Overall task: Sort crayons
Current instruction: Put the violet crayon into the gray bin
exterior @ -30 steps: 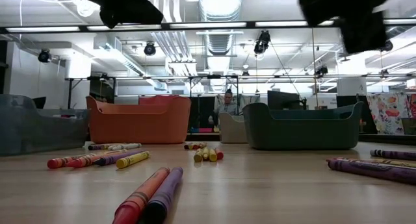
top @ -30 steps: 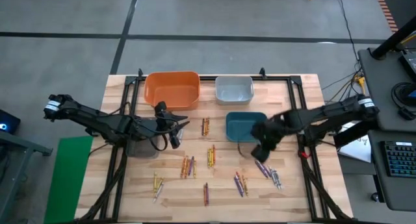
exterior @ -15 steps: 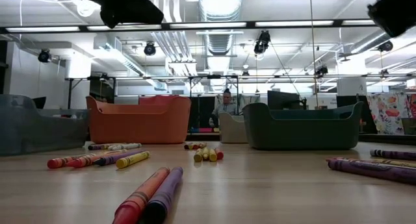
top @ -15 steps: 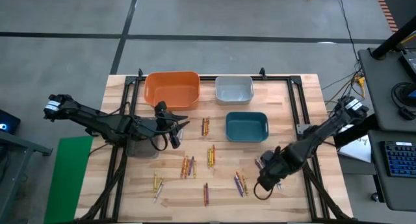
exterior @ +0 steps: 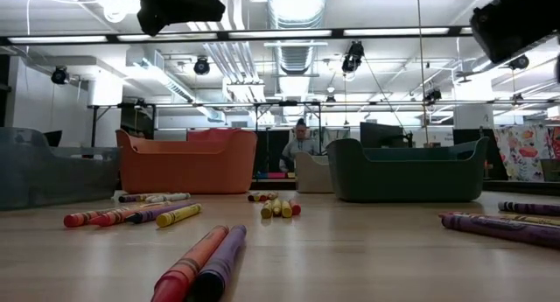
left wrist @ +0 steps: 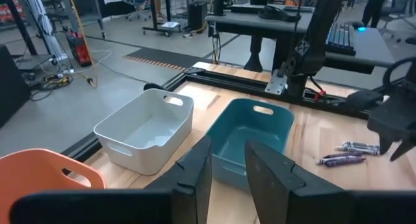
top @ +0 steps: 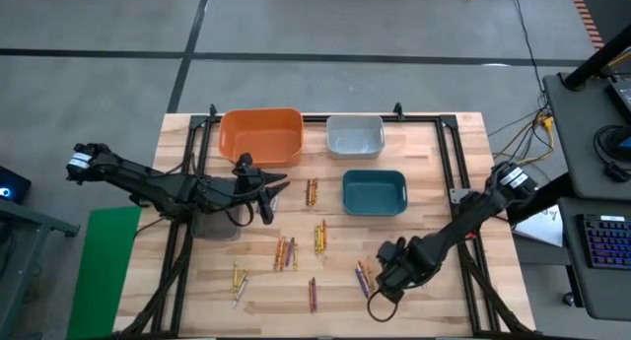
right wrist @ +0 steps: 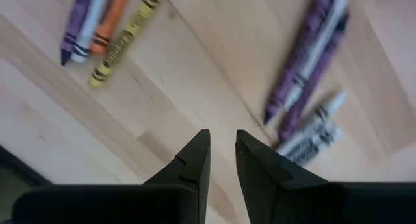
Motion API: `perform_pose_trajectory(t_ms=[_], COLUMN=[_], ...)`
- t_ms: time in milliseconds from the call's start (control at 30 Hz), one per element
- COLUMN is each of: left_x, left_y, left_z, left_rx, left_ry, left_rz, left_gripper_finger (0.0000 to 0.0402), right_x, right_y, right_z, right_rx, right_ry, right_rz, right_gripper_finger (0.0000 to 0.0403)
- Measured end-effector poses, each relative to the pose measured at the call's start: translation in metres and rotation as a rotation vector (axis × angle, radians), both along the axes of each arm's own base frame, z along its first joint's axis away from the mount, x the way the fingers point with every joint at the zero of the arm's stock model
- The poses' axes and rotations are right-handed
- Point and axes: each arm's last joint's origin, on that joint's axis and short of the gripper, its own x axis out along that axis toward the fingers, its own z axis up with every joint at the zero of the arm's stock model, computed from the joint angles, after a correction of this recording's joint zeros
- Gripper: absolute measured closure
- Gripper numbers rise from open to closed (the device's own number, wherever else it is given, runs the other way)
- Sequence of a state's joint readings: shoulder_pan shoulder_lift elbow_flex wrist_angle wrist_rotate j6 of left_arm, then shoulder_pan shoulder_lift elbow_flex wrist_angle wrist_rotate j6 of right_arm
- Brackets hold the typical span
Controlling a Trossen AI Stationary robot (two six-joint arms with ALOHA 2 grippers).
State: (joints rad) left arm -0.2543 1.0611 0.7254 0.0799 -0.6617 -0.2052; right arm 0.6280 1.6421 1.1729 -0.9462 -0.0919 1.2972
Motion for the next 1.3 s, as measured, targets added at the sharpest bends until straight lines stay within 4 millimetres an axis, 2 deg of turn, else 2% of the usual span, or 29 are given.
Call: perform_pose_trajectory(t_ms=[400,833,933,1200,1300], left_x=[0.000,0.000,0.000,0.000,0.000], left_y=[0.000,0.000,0.000,0.000,0.000], left_z=[0.000,-0.001,-0.001,-0.001,-0.001], left_rx=[0.018,0.020,0.020,0.028,0.032], left_ry=[0.008,0.017,0.017,0.021,0.023], left_rz=[-0.004,-0.004,-0.004,-0.005,-0.007], left_gripper_finger=[0.0326,0.0326,0.0326,0.0326,0.0326], right_x=[0.013,0.014,0.015,0.017,0.018], right_y=[-0.019,-0.027,-0.028,-0.038,-0.040], right_z=[-0.005,-0.005,-0.006,-0.011,-0.012], right_rx=[-0.123,-0.140,-0.151,-0.156,-0.158], right_ry=[0.003,0.021,0.010,0.017,0.020], right_rz=[-0.091,0.038,-0.005,-0.072,-0.075], right_gripper_finger=[0.0339,0.0339,0.0338,0.0290,0.0286])
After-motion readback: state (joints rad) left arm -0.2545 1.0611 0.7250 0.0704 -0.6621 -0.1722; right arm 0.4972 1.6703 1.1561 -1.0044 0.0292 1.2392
